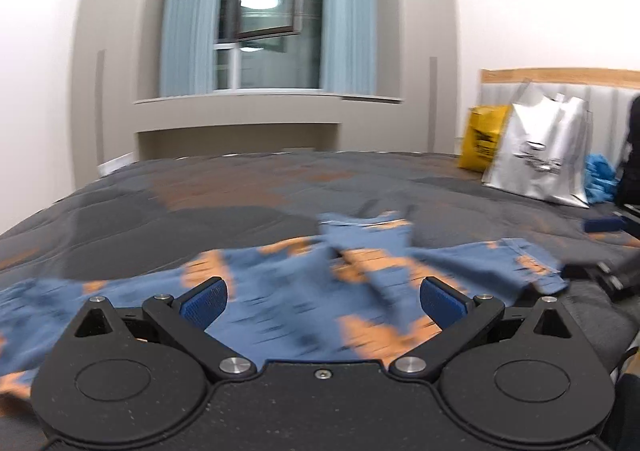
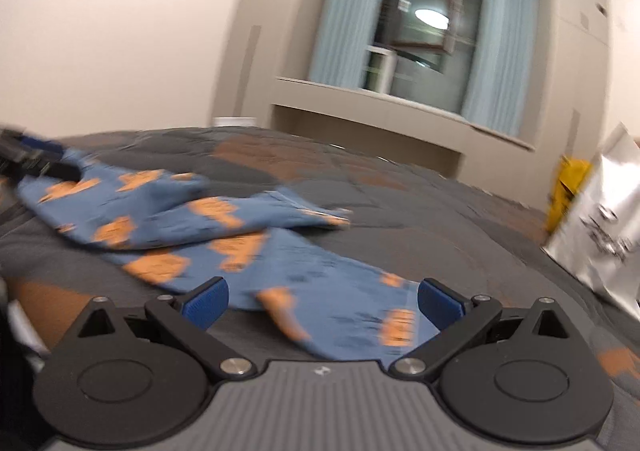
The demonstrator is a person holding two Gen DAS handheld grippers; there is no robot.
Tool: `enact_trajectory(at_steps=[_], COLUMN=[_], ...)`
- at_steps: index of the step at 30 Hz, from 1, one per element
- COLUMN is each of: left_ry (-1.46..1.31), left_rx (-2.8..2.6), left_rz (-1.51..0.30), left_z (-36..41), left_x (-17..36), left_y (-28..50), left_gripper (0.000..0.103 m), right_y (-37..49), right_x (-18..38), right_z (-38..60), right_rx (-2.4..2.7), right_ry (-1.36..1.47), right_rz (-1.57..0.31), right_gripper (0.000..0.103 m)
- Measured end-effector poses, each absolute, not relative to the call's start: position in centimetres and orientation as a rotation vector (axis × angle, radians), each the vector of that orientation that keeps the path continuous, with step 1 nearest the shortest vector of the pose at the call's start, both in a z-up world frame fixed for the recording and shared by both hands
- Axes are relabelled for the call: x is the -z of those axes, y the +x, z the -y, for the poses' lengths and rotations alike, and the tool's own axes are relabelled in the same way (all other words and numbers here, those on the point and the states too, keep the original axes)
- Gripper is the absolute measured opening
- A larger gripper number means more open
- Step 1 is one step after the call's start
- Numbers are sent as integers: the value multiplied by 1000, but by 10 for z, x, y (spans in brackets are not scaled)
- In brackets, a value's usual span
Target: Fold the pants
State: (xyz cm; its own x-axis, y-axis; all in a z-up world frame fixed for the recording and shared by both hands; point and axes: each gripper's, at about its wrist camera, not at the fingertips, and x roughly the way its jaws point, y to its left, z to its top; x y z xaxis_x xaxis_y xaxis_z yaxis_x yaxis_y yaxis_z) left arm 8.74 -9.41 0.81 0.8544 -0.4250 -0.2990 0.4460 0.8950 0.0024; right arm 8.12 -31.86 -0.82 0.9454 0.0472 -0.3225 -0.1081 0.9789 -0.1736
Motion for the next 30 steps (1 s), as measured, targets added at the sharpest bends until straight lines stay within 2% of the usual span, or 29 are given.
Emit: enact_trajectory(at_steps=[6, 9, 12, 13, 14, 16, 20, 26, 30], left_ry=[145, 153, 142, 137, 130, 109, 69, 64, 46], left_rx=[474, 456, 447, 437, 429, 414, 403, 397, 401], left_rz=[-317, -331, -350, -356, -361, -379, -393, -387, -392], left_z=[166, 178, 176, 175, 171, 166, 159, 151, 144], left_x=[1, 6, 8, 10, 10, 12, 11, 9, 8], left_y=[97, 102, 105, 106, 107, 109, 111, 109, 109], left_gripper=[102, 102, 103, 103, 103, 102, 103, 102, 103], right_y=[145, 173, 187, 188, 189, 193, 201, 208, 220], right_x=[6, 16, 23, 23, 22, 23, 17, -9, 8], right_z=[421, 458, 466, 464, 462, 458, 454, 455, 447], right_rx=[-45, -117, -157, -160, -166, -168, -170, -119, -82], right_ry=[102, 303, 316, 296, 275, 247, 222, 109, 26], right_rz=[-530, -608, -626, -627, -629, -645, -645, -582, -647], right_gripper=[102, 89, 81, 67, 40, 19, 12, 10, 12])
